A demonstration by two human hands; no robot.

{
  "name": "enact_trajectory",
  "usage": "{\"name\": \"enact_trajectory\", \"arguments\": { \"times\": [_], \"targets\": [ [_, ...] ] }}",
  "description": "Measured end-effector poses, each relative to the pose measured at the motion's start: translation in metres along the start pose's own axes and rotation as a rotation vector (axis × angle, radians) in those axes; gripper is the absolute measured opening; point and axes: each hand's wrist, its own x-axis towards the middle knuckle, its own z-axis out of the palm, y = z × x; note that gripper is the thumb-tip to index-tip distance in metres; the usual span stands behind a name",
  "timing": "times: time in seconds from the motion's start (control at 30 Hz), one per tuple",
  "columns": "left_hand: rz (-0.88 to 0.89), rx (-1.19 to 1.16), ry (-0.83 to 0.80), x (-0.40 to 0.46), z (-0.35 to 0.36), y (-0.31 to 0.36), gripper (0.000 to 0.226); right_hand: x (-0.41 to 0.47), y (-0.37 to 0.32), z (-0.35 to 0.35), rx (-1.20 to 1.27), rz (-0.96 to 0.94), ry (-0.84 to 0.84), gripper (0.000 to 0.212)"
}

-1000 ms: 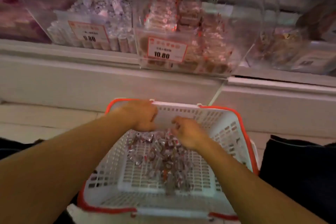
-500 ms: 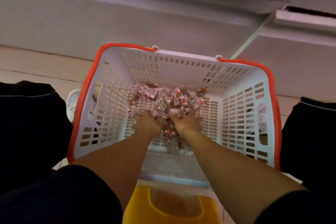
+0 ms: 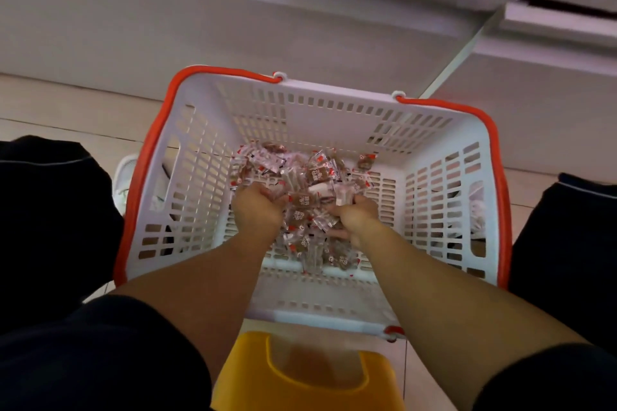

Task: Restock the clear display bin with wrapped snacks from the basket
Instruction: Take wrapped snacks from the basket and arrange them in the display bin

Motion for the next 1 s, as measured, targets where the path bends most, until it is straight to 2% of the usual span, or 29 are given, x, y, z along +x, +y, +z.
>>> {"name": "enact_trajectory", "arguments": {
  "times": [0.07, 0.1, 0.17, 0.23, 0.43, 0.6, 0.77, 0.9, 1.0],
  "targets": [
    [-0.029, -0.123, 0.022, -0.003, -0.005, 0.007, 0.028, -0.003, -0.005, -0.006, 0.023, 0.0, 0.016, 0.063],
    [-0.062, -0.199, -0.033, -0.003, -0.007, 0.011, 0.023, -0.005, -0.007, -0.01, 0.036, -0.003, 0.016, 0.052],
    [-0.198, -0.418, -0.243, -0.004, -0.012, 0.023, 0.016, -0.009, -0.014, -0.018, 0.036, -0.017, -0.007, 0.027],
    [-0.348, -0.597, -0.44, -0.01, -0.02, 0.033, 0.025, -0.016, -0.019, -0.024, -0.001, -0.038, -0.034, 0.02],
    [-0.349, -0.53, -0.673, -0.027, -0.035, 0.041, 0.024, -0.037, -0.026, -0.036, -0.055, -0.077, -0.069, 0.023],
    [-0.34, -0.573, -0.666, -0.033, -0.04, 0.048, 0.022, -0.047, -0.027, -0.04, -0.246, -0.153, -0.014, 0.027],
    [-0.355, -0.461, -0.643, -0.033, -0.033, 0.042, 0.026, -0.034, -0.024, -0.045, -0.453, -0.232, 0.094, 0.029],
    [-0.39, -0.537, -0.794, -0.029, -0.03, 0.035, 0.018, -0.011, -0.03, -0.046, -0.398, -0.287, 0.178, 0.034],
    [-0.418, -0.597, -0.836, -0.022, -0.023, 0.03, 0.016, 0.009, -0.03, -0.045, -0.498, -0.314, 0.218, 0.049]
  ]
}}
